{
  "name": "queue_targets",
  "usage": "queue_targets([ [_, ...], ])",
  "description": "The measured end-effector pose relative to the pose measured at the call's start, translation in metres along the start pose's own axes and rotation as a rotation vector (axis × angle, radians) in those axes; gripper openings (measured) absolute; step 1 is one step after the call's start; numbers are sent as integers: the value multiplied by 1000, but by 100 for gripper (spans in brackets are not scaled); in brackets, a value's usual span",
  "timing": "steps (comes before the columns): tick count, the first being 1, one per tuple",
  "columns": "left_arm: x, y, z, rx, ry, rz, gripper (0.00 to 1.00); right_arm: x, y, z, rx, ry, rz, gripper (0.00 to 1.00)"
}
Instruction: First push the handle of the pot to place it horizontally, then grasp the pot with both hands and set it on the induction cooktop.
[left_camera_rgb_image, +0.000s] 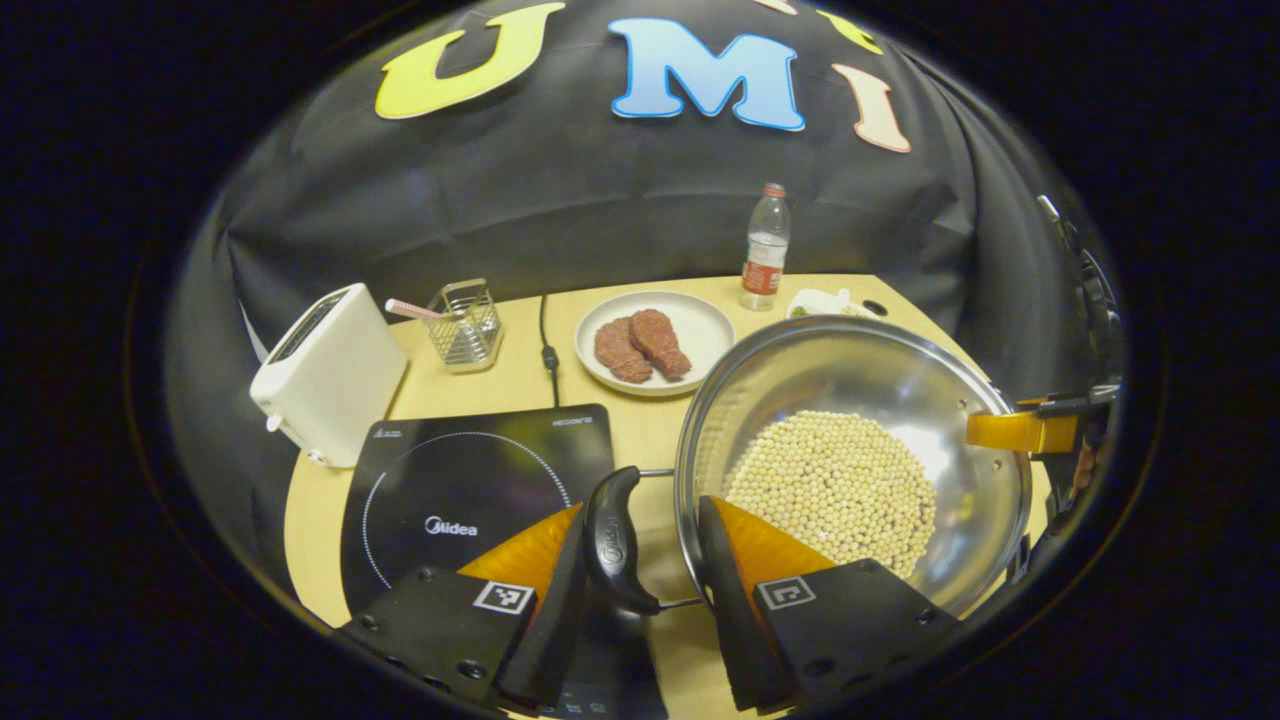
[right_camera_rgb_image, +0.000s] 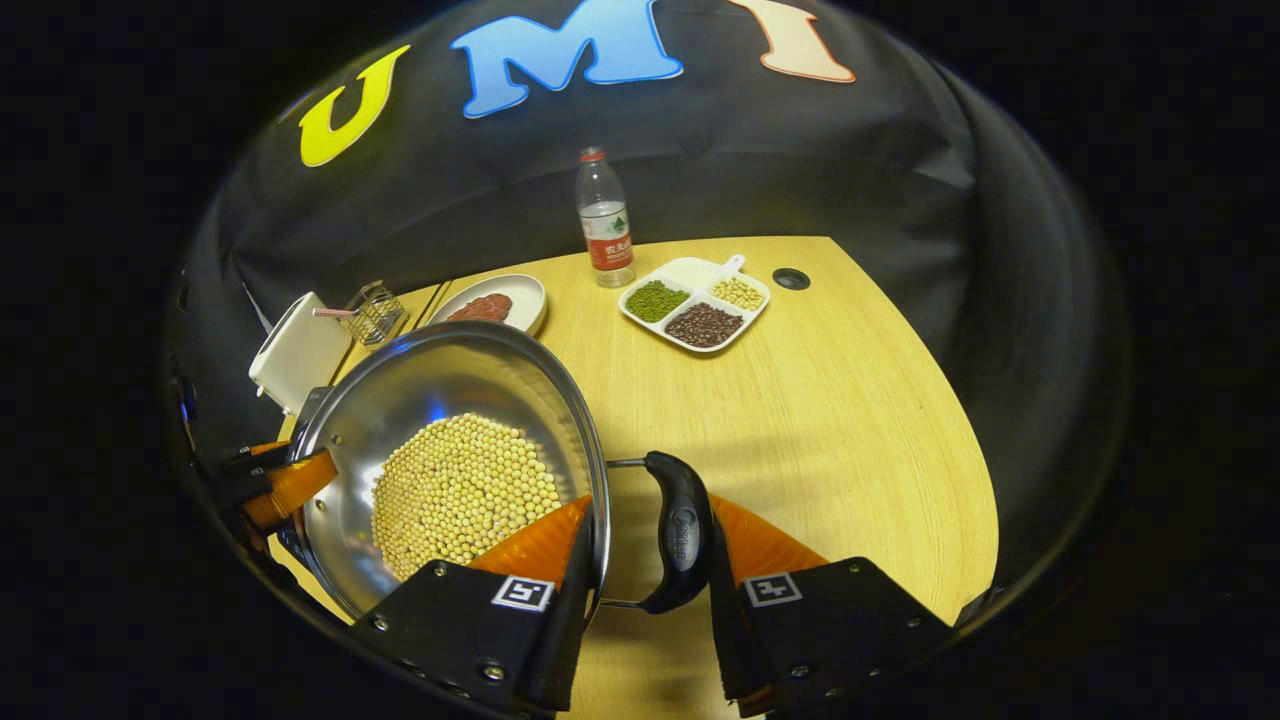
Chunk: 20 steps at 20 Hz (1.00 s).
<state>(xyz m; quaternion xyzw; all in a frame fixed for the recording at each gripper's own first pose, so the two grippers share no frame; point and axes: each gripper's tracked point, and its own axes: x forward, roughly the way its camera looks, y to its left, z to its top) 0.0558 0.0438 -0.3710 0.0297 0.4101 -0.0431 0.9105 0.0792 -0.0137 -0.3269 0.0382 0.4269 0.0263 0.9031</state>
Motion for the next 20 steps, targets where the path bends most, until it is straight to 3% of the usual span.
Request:
queue_targets([
  [5, -8, 38, 0, 0, -4, 26, 70, 2, 37, 5, -11, -4, 20, 55],
  [7, -10, 52, -3, -4, 1, 36, 67, 3, 51, 6, -18, -1, 27, 54],
  [15, -15, 106, -11, -9, 13, 61, 67, 8, 102, 4, -31, 13, 36, 55],
  [16, -16, 111, -12, -11, 15, 61, 70, 7, 108, 4, -31, 15, 38, 54],
  [19, -20, 130, -13, -5, 18, 67, 67, 9, 126, 2, -26, 24, 44, 55],
  [20, -21, 137, -13, -6, 19, 69, 70, 9, 132, 2, -23, 25, 45, 54],
])
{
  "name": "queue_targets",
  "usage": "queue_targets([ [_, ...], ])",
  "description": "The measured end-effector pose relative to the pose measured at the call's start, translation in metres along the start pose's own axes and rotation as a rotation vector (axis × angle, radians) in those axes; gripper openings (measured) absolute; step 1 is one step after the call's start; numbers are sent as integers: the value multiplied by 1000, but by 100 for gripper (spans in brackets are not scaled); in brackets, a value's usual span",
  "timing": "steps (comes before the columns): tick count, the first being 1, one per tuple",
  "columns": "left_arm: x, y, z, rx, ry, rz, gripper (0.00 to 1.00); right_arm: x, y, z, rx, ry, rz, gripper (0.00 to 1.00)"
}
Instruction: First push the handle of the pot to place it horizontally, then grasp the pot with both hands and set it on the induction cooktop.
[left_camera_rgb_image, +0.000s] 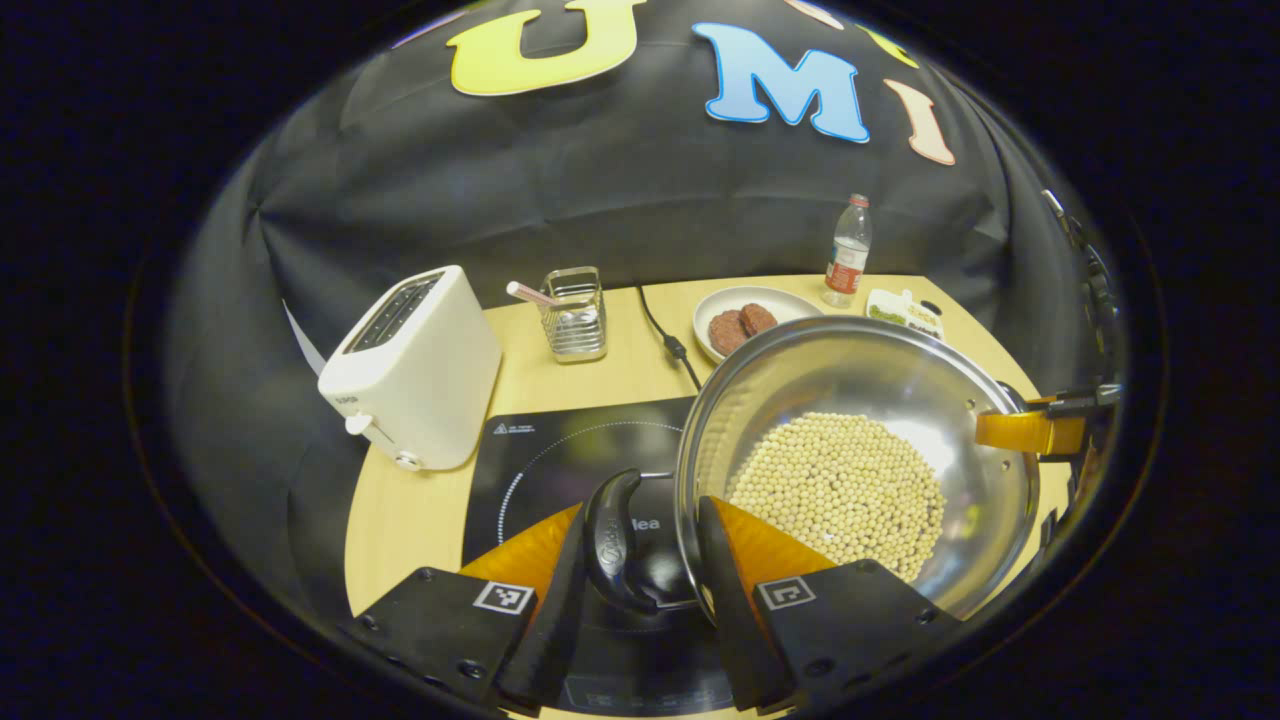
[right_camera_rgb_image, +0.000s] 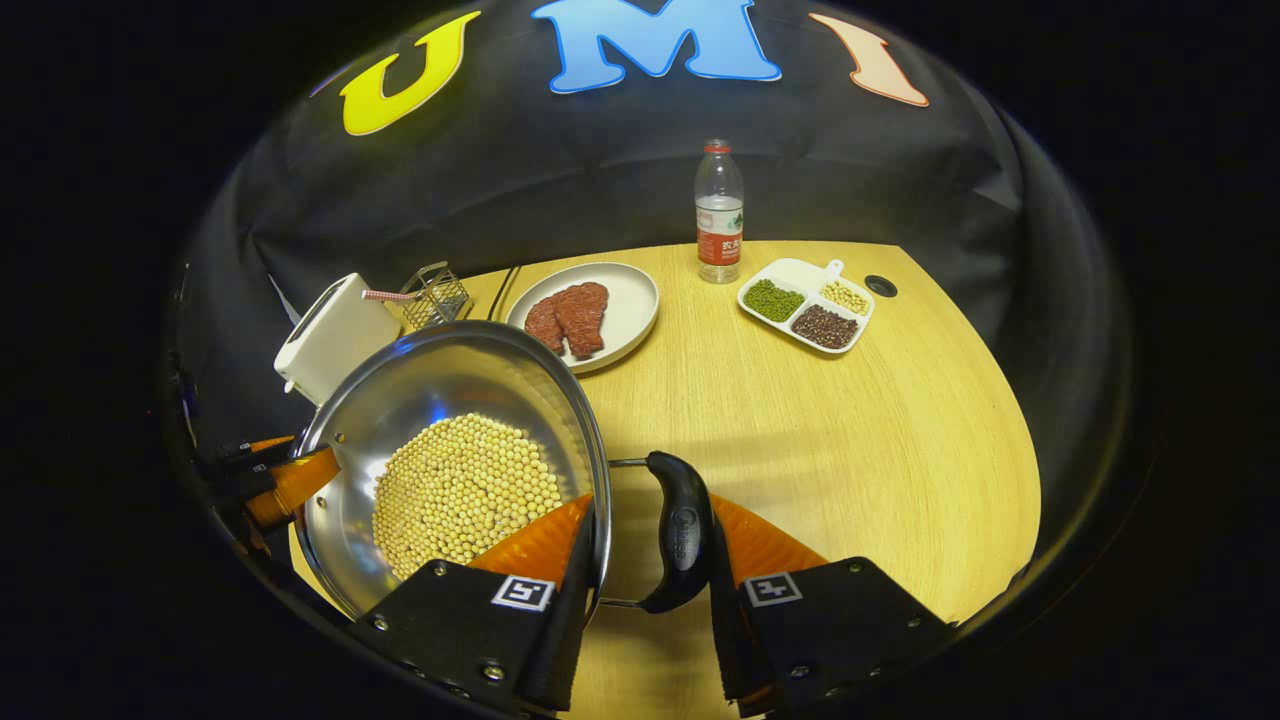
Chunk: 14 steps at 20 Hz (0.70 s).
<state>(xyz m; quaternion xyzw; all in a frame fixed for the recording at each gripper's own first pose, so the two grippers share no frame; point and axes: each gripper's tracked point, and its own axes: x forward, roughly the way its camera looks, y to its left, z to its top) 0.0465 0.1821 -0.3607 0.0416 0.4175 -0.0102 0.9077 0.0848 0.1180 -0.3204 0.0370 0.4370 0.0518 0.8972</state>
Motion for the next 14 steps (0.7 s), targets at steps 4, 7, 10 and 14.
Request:
queue_targets([
  [4, -1, 25, 1, -2, 4, 1, 67, 3, 22, 0, -2, 2, 3, 54],
  [7, -1, 43, 0, -8, 9, 5, 67, 9, 38, 1, 3, 10, 11, 54],
  [10, 0, 61, 0, -15, 9, 12, 66, 13, 53, 3, -1, 9, 15, 55],
  [14, 2, 82, 1, -14, 14, 17, 66, 18, 71, 3, -2, 19, 11, 55],
])
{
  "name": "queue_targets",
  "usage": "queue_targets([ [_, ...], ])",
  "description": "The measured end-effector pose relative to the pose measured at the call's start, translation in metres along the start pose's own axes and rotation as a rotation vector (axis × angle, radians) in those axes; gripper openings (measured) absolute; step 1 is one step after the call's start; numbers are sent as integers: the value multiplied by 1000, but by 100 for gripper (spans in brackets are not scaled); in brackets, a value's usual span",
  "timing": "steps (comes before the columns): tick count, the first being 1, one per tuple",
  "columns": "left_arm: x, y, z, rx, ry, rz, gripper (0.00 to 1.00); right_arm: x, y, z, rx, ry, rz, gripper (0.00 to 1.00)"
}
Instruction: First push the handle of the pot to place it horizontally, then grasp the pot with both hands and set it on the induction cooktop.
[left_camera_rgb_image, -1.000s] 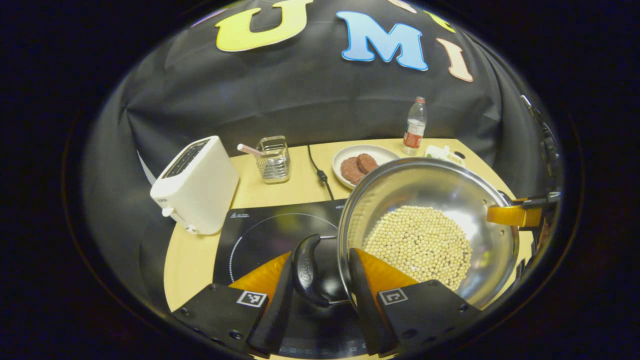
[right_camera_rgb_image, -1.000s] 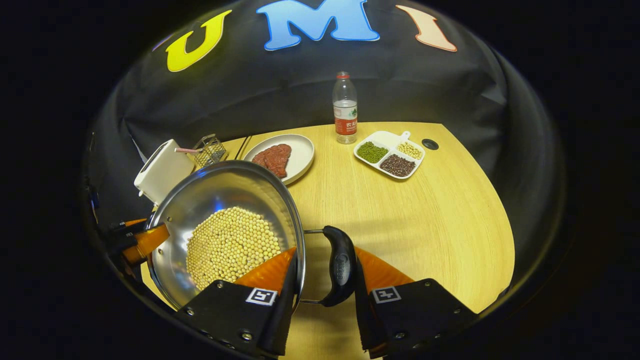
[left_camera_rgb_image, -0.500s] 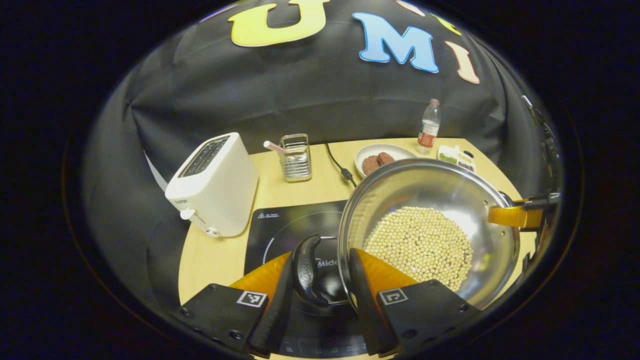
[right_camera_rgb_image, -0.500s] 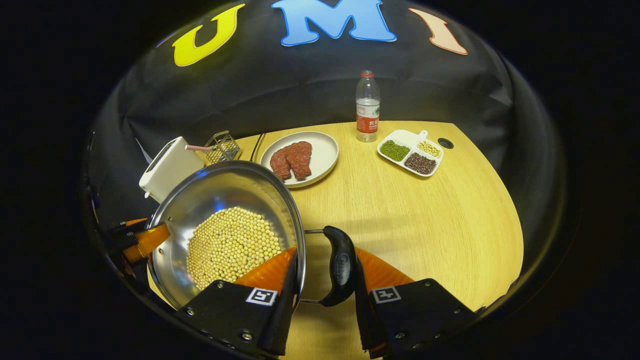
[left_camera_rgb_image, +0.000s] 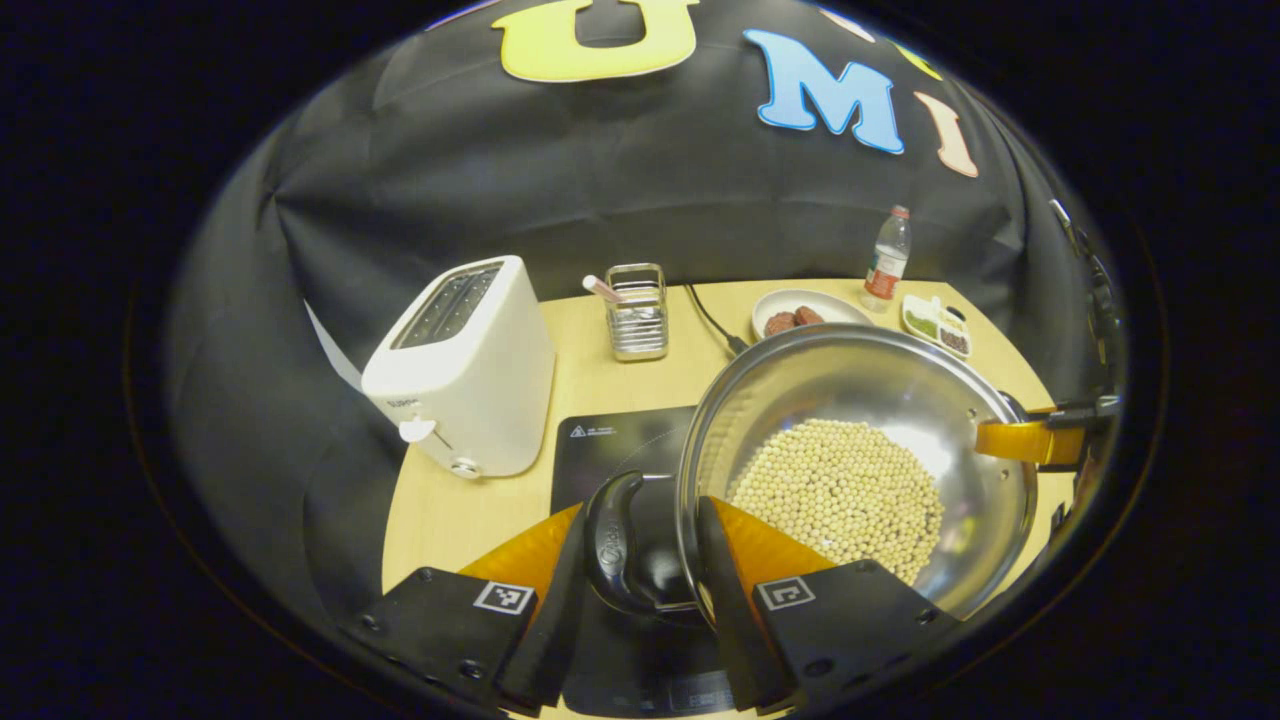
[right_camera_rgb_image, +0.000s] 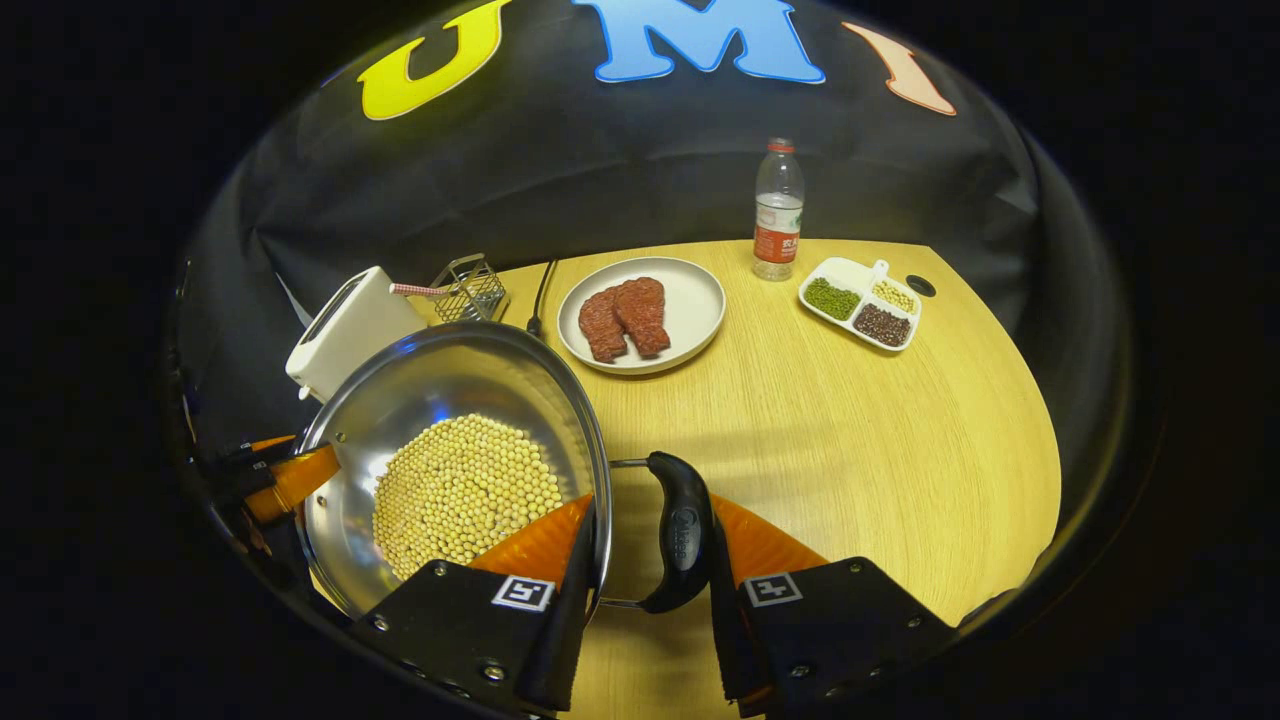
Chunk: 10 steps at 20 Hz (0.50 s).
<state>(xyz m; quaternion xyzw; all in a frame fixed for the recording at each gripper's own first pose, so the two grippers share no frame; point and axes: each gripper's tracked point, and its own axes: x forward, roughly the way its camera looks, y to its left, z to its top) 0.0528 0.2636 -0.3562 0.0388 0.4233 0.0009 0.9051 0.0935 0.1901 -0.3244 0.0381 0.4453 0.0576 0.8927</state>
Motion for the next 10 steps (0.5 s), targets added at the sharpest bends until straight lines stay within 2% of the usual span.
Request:
queue_targets([
  [1, 2, 5, -1, 3, 3, 4, 63, 2, 6, 0, 1, 3, 0, 54],
  [3, 5, 18, 0, -3, 8, 11, 66, 6, 16, -1, 8, 10, 3, 54],
  [5, 8, 27, -1, -13, 16, 9, 66, 10, 26, -1, 11, 11, 5, 54],
  [6, 8, 32, -2, -11, 16, 8, 63, 12, 30, 0, 12, 5, 5, 55],
  [7, 9, 37, -1, -7, 15, 7, 66, 14, 34, -1, 14, 5, 3, 55],
  [10, 16, 51, -2, 1, 16, 10, 66, 16, 45, -4, 30, 4, -7, 55],
])
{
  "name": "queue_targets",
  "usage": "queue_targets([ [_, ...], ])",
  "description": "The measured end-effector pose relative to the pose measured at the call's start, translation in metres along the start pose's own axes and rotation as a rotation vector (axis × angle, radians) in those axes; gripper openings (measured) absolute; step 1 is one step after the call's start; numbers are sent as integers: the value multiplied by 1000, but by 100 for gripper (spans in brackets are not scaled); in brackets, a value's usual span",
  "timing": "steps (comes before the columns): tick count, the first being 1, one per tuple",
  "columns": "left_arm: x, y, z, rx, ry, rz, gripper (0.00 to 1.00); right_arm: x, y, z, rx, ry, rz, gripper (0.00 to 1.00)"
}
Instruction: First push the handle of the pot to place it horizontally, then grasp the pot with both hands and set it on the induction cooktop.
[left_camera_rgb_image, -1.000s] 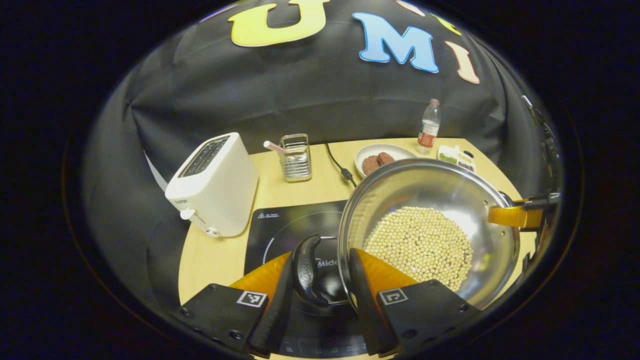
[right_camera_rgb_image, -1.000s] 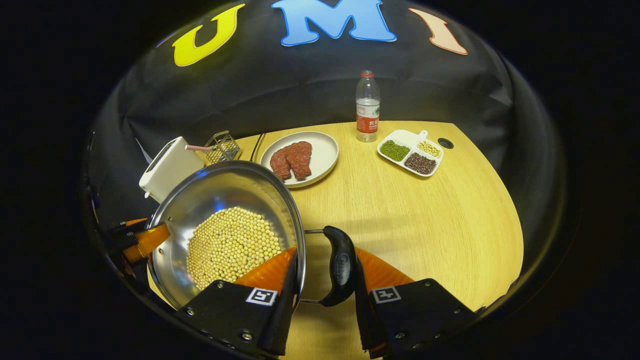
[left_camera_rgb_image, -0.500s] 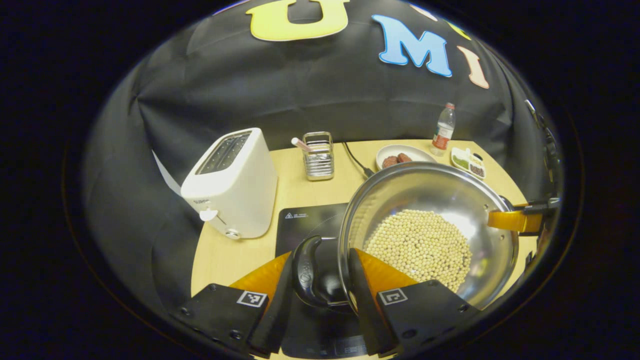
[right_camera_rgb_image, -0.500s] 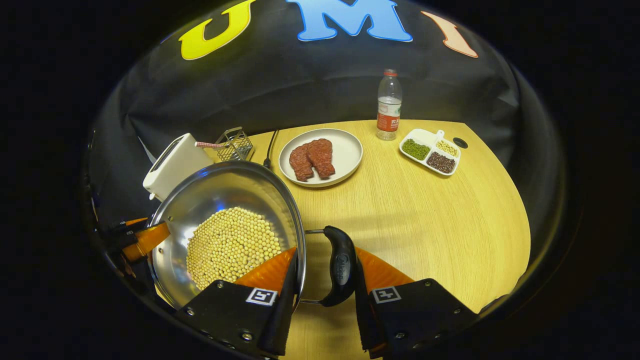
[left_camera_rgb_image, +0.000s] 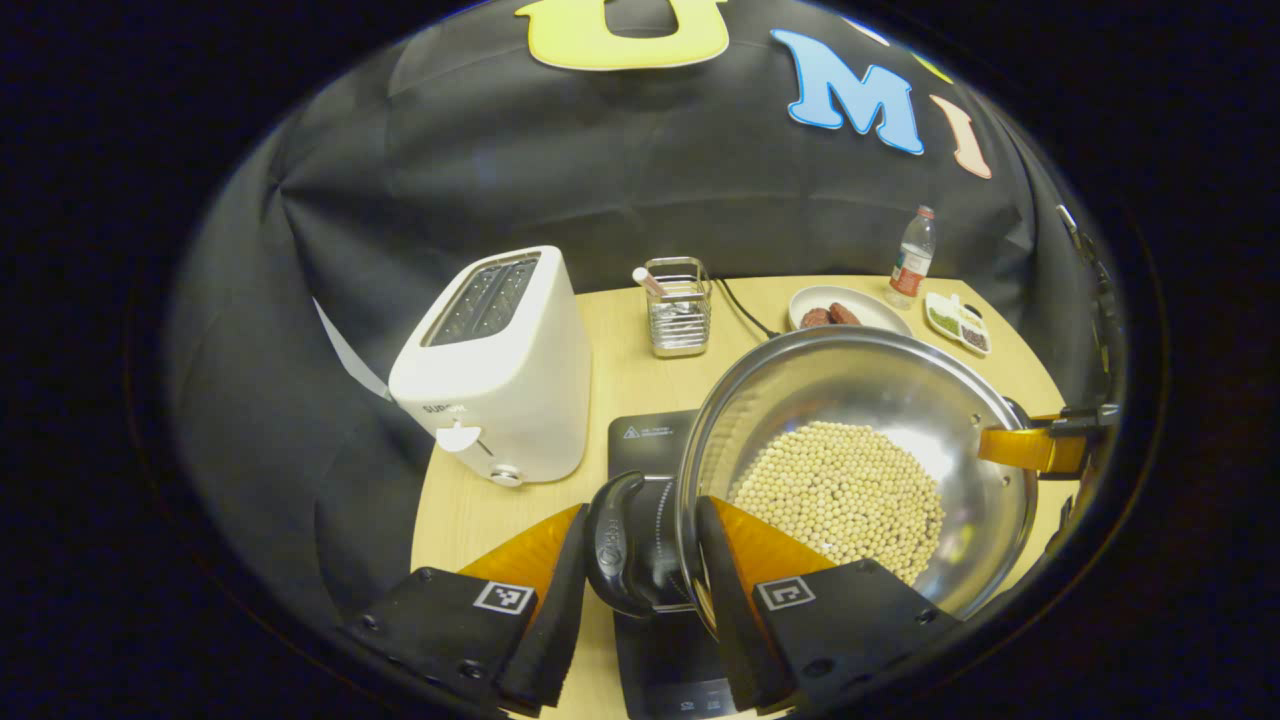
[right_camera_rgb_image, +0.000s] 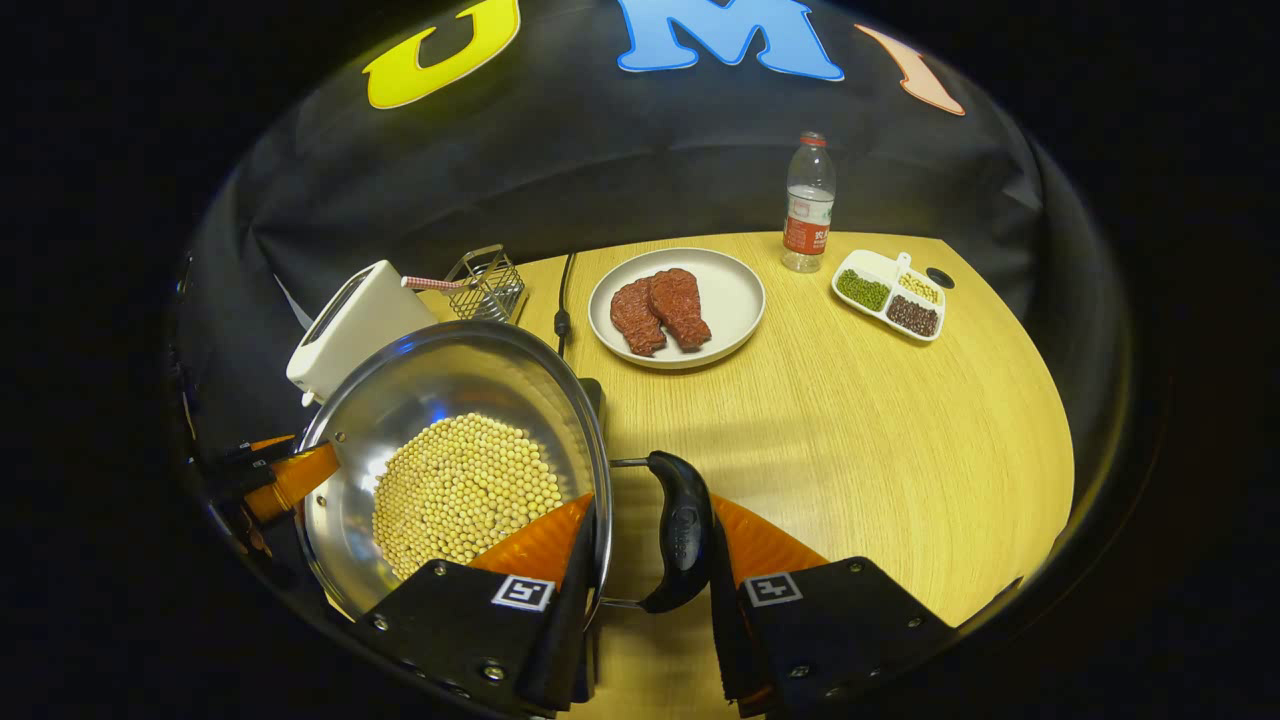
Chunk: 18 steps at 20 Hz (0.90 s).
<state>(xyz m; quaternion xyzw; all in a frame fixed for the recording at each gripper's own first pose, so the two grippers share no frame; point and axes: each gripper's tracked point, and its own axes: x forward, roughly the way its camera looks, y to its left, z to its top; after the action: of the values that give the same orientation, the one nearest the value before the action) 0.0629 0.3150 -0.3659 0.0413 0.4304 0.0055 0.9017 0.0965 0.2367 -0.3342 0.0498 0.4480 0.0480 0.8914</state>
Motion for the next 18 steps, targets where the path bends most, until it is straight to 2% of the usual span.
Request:
queue_targets([
  [1, 1, 4, 0, -2, 1, -1, 63, 2, 4, -1, -1, -3, -2, 55],
  [5, 16, 17, -5, -9, 11, -17, 63, 8, 19, -6, -2, 0, 1, 55],
  [6, 19, 19, -6, -8, 10, -18, 66, 9, 20, -6, -1, -1, -2, 55],
  [10, 23, 28, -9, -12, 0, -38, 66, 12, 26, -7, -4, -11, -9, 55],
  [11, 24, 28, -9, -12, 2, -42, 63, 13, 27, -8, -5, -12, -8, 55],
  [12, 27, 29, -11, -14, 5, -45, 66, 14, 28, -8, -4, -11, -9, 54],
  [15, 32, 30, -13, -42, 3, -56, 66, 15, 27, -10, -2, -28, -17, 55],
  [16, 31, 31, -13, -38, -3, -60, 66, 13, 27, -9, 5, -40, -19, 49],
  [17, 30, 32, -13, -31, -6, -62, 66, 14, 27, -11, 12, -39, -22, 54],
  [18, 31, 33, -10, -30, -19, -59, 67, 15, 28, -12, 22, -39, -19, 54],
])
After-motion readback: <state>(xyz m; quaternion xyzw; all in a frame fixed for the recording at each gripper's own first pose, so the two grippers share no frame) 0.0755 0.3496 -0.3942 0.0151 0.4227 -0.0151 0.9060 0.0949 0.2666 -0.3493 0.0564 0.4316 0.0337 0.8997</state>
